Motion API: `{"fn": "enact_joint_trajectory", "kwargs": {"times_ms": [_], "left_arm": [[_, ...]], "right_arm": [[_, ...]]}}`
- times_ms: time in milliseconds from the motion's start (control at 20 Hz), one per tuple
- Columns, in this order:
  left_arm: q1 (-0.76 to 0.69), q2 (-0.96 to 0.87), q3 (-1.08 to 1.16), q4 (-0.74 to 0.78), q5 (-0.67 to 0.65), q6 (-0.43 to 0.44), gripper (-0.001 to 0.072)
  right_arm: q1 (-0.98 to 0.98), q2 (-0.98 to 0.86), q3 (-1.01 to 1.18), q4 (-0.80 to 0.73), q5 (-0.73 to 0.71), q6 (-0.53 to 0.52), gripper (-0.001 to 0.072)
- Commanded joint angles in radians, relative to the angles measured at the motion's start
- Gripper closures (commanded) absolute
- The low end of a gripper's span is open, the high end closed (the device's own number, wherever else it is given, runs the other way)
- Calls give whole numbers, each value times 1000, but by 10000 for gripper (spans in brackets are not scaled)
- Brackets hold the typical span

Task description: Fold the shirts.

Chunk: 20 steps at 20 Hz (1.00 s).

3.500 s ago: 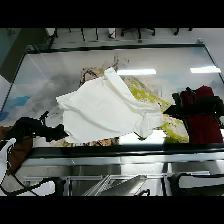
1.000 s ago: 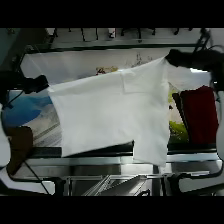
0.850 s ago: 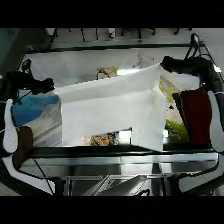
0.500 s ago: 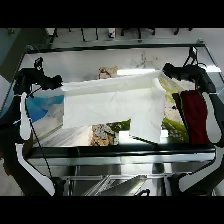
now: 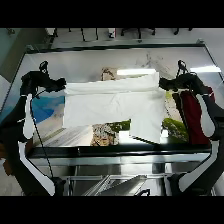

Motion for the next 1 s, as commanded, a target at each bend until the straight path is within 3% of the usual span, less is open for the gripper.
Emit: {"fn": "enact_joint_trajectory", "kwargs": {"times_ms": [0,200,250,300,350,600,700,850,900,950], "left_arm": [[3,-3,-27,-2,-17,2,694],[-11,-3,-27,-11,-23,2,693],[-11,-2,-27,-12,-9,1,574],[-11,5,-26,-13,21,1,152],[-10,18,-26,-11,59,-5,31],[90,136,-33,-10,367,-2,32],[137,195,-149,-10,470,-1,31],[158,313,-480,-13,399,28,32],[157,344,-579,-14,344,37,31],[149,367,-664,-19,291,37,32]], "right_arm": [[4,-14,0,-8,-16,1,688],[5,-14,1,12,-43,1,678],[3,-11,3,11,-76,1,549],[-1,-2,6,11,-116,2,360],[-14,16,11,11,-171,2,301],[-159,183,-10,-5,-486,0,302],[-230,264,-119,-5,-576,-1,302],[-329,410,-418,-3,-566,-8,295],[-352,441,-499,3,-547,-13,208],[-369,457,-567,21,-531,-25,173]]}}
